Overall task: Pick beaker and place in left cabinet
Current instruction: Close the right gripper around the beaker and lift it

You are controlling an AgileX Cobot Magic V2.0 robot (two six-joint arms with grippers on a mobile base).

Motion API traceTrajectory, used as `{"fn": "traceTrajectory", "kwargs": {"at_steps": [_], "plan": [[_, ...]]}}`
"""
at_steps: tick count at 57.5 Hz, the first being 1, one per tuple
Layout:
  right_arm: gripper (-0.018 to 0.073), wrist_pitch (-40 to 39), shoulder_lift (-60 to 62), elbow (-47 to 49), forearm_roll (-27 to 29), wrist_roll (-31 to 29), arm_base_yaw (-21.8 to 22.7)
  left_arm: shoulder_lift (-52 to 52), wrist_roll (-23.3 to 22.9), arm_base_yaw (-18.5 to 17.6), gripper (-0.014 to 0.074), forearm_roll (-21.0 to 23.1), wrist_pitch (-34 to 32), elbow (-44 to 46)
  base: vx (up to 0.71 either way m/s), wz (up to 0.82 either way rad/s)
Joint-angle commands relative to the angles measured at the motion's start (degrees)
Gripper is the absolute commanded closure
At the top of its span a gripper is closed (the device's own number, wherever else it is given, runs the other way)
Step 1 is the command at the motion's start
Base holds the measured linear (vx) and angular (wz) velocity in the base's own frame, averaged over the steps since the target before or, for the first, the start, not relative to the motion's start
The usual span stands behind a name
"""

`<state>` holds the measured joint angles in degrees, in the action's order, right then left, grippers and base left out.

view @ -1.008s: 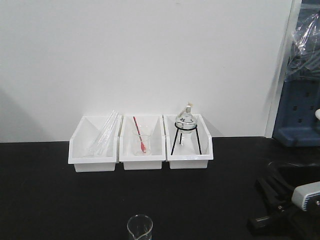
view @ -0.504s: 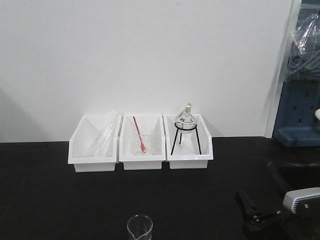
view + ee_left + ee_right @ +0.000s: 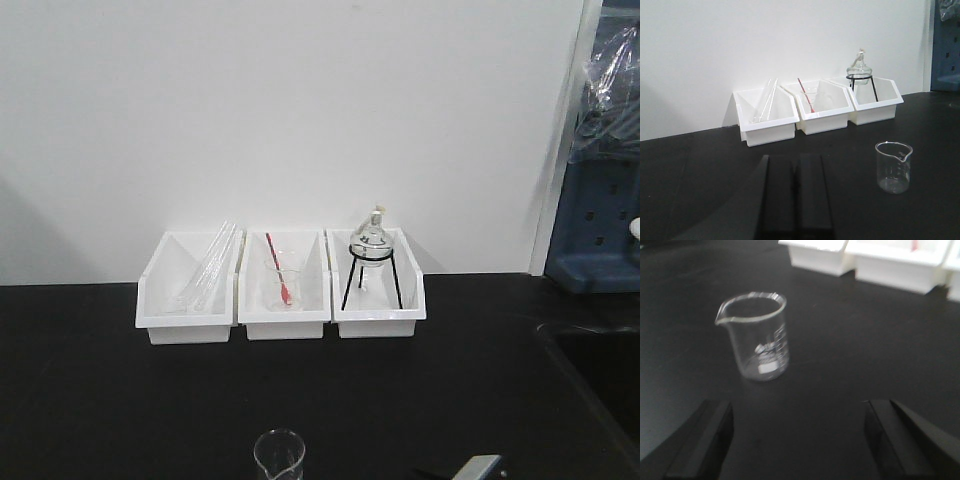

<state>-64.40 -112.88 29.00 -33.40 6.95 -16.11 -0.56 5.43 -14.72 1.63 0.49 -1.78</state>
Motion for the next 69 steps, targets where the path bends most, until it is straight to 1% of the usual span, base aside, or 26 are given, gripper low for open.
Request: {"fn": "traceTrajectory", "kwargs": {"at_steps": [1,7,12,20,28,32,59,64,69], "plan": [[-0.0014,-12.8,-1.6,4.1,-0.1,0.0,-3.0,-1.1,-0.2,-0.2,0.0595,0.5,-4.8,-0.9,0.0,0.0],[-0.0014,-12.7,-4.1,7.6,1.3,0.1,-6.4,-1.1,-0.2,-0.2,0.0595,0.5,-4.8,-0.9,0.0,0.0],[-0.0014,-12.5,-5.7,10.5,3.8,0.3,-8.6,-1.1,-0.2,-0.2,0.0595,0.5,-4.8,-0.9,0.0,0.0],[-0.0014,-9.8,-7.5,15.0,7.6,0.5,-10.9,-1.1,-0.2,-0.2,0.0595,0.5,-4.8,-0.9,0.0,0.0],[-0.0014,-7.6,-9.6,19.3,7.9,1.6,-11.4,-1.1,-0.2,-0.2,0.0595,0.5,-4.8,-0.9,0.0,0.0],[-0.0014,-7.0,-10.7,21.2,7.7,3.2,-11.5,-1.1,-0.2,-0.2,0.0595,0.5,-4.8,-0.9,0.0,0.0],[-0.0013,-7.1,-18.3,31.3,7.5,5.4,-11.5,-1.1,-0.2,-0.2,0.0595,0.5,-4.8,-0.9,0.0,0.0],[0.0004,-7.0,-18.8,32.3,7.7,5.7,-11.5,-1.1,-0.2,-0.2,0.0595,0.5,-4.8,-0.9,0.0,0.0],[0.0069,-7.0,-18.8,32.6,7.7,5.7,-11.5,-1.1,-0.2,-0.2,0.0595,0.5,-4.8,-0.9,0.0,0.0]]}}
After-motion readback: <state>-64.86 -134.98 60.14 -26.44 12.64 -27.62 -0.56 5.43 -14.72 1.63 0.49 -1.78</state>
